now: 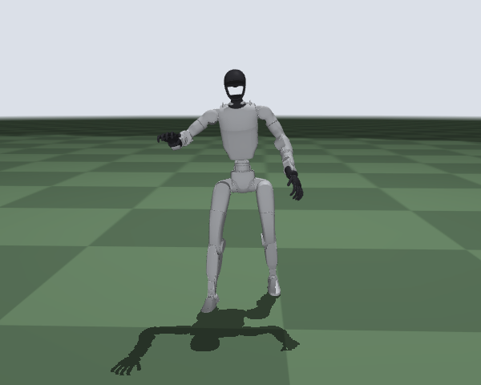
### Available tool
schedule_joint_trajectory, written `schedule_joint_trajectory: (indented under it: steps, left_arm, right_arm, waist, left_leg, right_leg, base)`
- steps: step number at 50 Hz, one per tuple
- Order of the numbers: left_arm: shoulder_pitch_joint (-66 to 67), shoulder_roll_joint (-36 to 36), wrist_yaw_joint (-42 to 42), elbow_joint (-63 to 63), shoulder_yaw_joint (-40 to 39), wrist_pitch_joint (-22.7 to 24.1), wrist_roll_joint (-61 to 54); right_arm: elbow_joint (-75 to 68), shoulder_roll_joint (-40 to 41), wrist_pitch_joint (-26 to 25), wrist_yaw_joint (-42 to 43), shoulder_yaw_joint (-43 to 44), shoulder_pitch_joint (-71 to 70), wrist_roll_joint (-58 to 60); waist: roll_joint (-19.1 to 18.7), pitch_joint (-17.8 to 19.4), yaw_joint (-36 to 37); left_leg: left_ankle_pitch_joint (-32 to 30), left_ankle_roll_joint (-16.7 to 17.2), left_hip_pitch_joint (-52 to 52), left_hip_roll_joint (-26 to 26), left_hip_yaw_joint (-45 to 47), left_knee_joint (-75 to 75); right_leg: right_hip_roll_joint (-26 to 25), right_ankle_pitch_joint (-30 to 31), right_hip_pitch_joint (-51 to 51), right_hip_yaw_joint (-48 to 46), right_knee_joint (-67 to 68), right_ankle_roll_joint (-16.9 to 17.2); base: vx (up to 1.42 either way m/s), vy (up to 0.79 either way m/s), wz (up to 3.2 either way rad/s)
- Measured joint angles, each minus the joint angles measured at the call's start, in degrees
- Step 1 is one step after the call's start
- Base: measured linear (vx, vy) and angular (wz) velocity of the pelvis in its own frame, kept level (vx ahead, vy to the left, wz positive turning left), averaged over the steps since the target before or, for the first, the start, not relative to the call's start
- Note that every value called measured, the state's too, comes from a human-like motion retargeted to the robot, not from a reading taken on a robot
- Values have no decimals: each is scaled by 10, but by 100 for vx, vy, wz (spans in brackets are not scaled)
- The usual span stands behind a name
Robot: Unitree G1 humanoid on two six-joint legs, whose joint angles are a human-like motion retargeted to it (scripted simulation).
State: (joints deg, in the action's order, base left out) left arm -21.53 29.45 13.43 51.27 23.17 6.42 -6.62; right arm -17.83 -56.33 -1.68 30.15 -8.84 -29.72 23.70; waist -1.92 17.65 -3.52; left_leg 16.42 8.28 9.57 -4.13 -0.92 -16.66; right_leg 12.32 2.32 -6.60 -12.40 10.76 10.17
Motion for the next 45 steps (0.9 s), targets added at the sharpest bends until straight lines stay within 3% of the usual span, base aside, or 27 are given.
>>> schedule_joint_trajectory:
  steps: [2,6,10,15,21,23,27,28,30,32,35,37,38,40,41,42,43,44,45]
  left_arm:
    - [18,-10,9,8,7,-4,11]
    - [90,-37,-20,42,1,-7,53]
    - [156,-67,-60,82,-16,-24,68]
    - [249,-87,-76,105,-24,-42,58]
    - [313,-88,-130,147,-26,-51,117]
    - [313,-85,-157,170,-34,-60,127]
    - [287,-67,-190,205,-47,-71,127]
    - [279,-61,-187,204,-44,-72,118]
    - [265,-47,-189,191,-34,-75,102]
    - [244,-32,-155,165,-26,-73,92]
    - [204,-13,-92,122,-19,-71,70]
    - [172,-4,-92,98,-21,-77,52]
    - [152,-1,-75,87,-23,-77,41]
    - [106,1,-55,68,-15,-89,-2]
    - [90,1,-40,58,-8,-83,-24]
    - [75,1,-28,49,-2,-80,-39]
    - [58,-1,-20,44,0,-79,-44]
    - [43,-2,-10,36,9,-75,-56]
    - [29,-2,1,25,22,-68,-72]
  right_arm:
    - [-20,12,-12,-7,-101,-62,66]
    - [-132,92,4,-114,-305,-159,156]
    - [-247,194,8,-210,-376,-173,127]
    - [-267,257,-8,-202,-289,-92,3]
    - [-272,285,3,-161,-169,27,-138]
    - [-280,298,12,-161,-112,75,-235]
    - [-274,322,30,-184,13,176,-543]
    - [-269,328,42,-187,44,202,-609]
    - [-244,341,58,-272,101,253,-765]
    - [-228,343,87,-264,151,288,-832]
    - [-195,333,141,-175,205,318,-860]
    - [-186,294,110,-201,218,324,-774]
    - [-190,269,111,-146,224,323,-687]
    - [-120,262,109,-212,240,309,-785]
    - [-84,258,138,-214,246,303,-817]
    - [-64,241,147,-190,250,294,-778]
    - [-75,200,115,-115,247,281,-595]
    - [-40,192,119,-94,245,271,-579]
    - [19,201,143,-99,242,263,-646]
  waist:
    - [-12,6,14]
    - [-13,-1,45]
    - [-2,-3,85]
    - [12,-10,118]
    - [23,-16,150]
    - [27,-17,163]
    - [43,-27,185]
    - [47,-28,184]
    - [51,-28,175]
    - [48,-25,162]
    - [38,-23,133]
    - [32,-25,110]
    - [29,-24,101]
    - [18,-25,85]
    - [16,-28,78]
    - [14,-29,71]
    - [15,-30,63]
    - [14,-31,60]
    - [12,-31,58]
  left_leg:
    - [-16,-4,-37,-4,10,-90]
    - [-39,-9,-122,7,35,-276]
    - [-29,0,-203,21,63,-397]
    - [-16,-5,-268,11,95,-406]
    - [0,-4,-249,-6,97,-189]
    - [-9,-4,-215,-20,115,-78]
    - [-113,9,-156,-26,119,72]
    - [-120,8,-146,-24,112,78]
    - [-113,2,-128,-23,97,77]
    - [-103,3,-103,-29,83,85]
    - [-100,11,-68,-42,59,109]
    - [-99,9,-56,-50,40,117]
    - [-98,9,-52,-52,31,120]
    - [-102,6,-52,-62,19,128]
    - [-101,5,-49,-64,14,132]
    - [-100,4,-45,-64,8,137]
    - [-99,1,-41,-62,4,142]
    - [-98,3,-37,-61,1,148]
    - [-97,7,-35,-61,0,154]
  right_leg:
    - [0,-23,-3,4,33,-7]
    - [13,-60,-7,23,78,-2]
    - [23,-64,12,51,59,1]
    - [30,-71,41,59,30,12]
    - [21,-93,81,59,18,40]
    - [16,-103,99,59,14,46]
    - [9,-120,110,59,35,36]
    - [10,-120,109,56,55,24]
    - [12,-113,94,50,127,-2]
    - [8,-99,57,51,238,-25]
    - [2,-111,-6,45,402,-46]
    - [8,-134,-43,27,483,-61]
    - [13,-144,-60,18,514,-68]
    - [5,-151,-99,10,545,-100]
    - [5,-148,-112,5,548,-98]
    - [7,-145,-123,0,547,-94]
    - [11,-142,-132,-5,539,-88]
    - [14,-141,-139,-11,522,-84]
    - [16,-140,-145,-19,501,-83]
  base:
    - [37,-20,-36]
    - [39,-16,-56]
    - [37,-8,-58]
    - [37,1,-24]
    - [40,10,-17]
    - [43,17,-25]
    - [42,23,-14]
    - [39,25,23]
    - [38,24,51]
    - [36,21,70]
    - [34,14,85]
    - [31,8,88]
    - [28,6,79]
    - [26,3,63]
    - [27,0,55]
    - [29,-1,53]
    - [29,-2,47]
    - [29,-4,40]
    - [31,-6,34]
